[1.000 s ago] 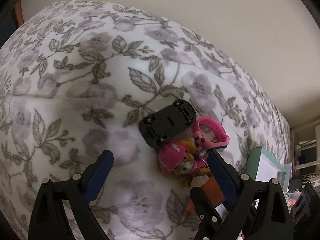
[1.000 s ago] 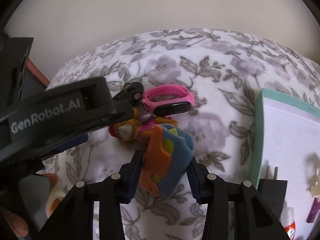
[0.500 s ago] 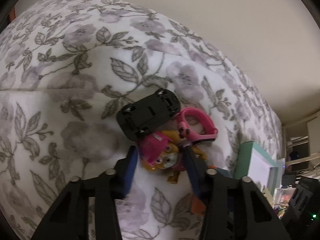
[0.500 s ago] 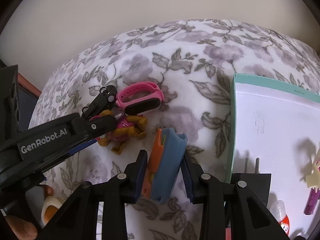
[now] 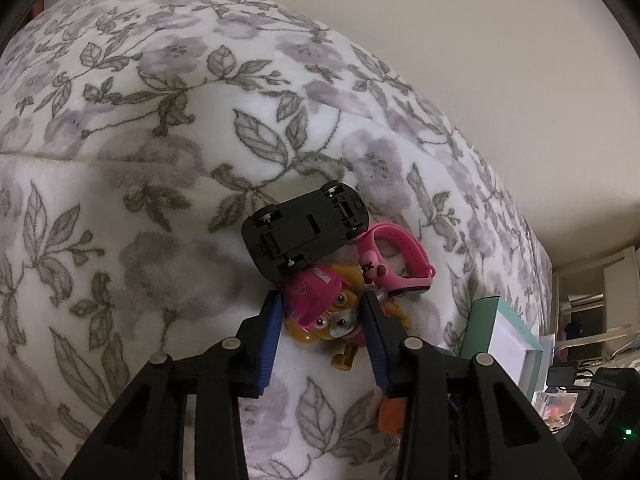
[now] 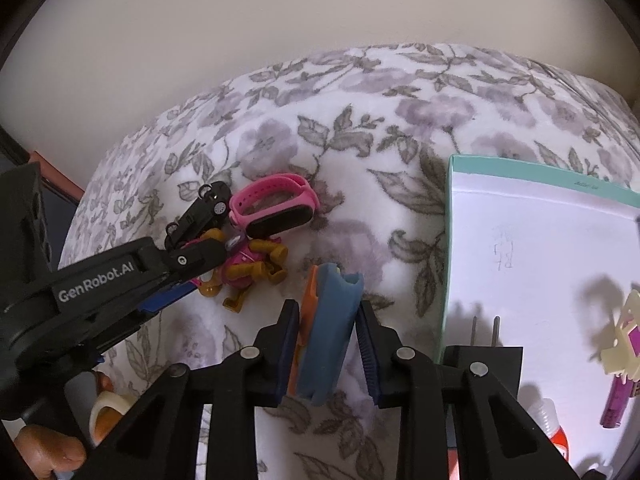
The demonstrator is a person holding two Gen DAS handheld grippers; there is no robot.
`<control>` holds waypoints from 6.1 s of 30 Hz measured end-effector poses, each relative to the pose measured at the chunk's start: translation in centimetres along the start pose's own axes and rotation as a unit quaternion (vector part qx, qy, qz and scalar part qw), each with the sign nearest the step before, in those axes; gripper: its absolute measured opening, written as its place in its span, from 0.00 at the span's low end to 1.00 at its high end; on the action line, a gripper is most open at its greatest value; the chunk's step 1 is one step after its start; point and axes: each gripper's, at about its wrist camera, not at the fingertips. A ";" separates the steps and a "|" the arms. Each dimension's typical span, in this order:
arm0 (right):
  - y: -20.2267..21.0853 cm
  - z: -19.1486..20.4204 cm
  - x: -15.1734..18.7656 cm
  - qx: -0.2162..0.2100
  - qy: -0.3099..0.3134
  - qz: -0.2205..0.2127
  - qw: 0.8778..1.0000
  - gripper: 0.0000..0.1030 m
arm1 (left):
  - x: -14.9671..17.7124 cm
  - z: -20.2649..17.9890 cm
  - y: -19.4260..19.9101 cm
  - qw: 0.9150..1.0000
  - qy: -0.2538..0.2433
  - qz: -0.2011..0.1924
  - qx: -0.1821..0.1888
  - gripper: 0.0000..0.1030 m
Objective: Organize rigid objects
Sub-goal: 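Grasp the dog figure with the left gripper while the right grasps the orange-blue case, then carry the dog figure and orange-blue case over the white tray with both grippers, then open the left gripper to drop the figure while the right drops the case, then move both grippers back to the black toy car and pink watch band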
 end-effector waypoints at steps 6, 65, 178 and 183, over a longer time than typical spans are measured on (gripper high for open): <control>0.1 -0.1 0.0 -0.008 -0.001 -0.002 1.000 0.27 | 0.1 -0.1 0.3 1.000 0.003 0.003 -0.003 0.40; 13.0 -6.7 -2.7 0.072 -0.028 -0.163 0.984 0.23 | 0.6 -9.3 8.9 0.985 -0.085 -0.082 0.124 0.40; 8.9 -2.9 -3.5 0.118 0.038 -0.122 0.985 1.00 | -1.4 -2.4 7.1 0.982 -0.036 -0.129 -0.135 0.95; 7.8 0.3 -3.2 0.097 0.066 -0.122 0.986 1.00 | -2.0 -1.1 7.6 0.981 -0.033 -0.130 -0.137 0.95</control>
Point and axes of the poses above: each gripper's, at about its wrist camera, not at the fingertips, and y roughly against the way its jaws point, z to its left, x to its underside, and after that the axes turned 3 degrees about x, right-handed
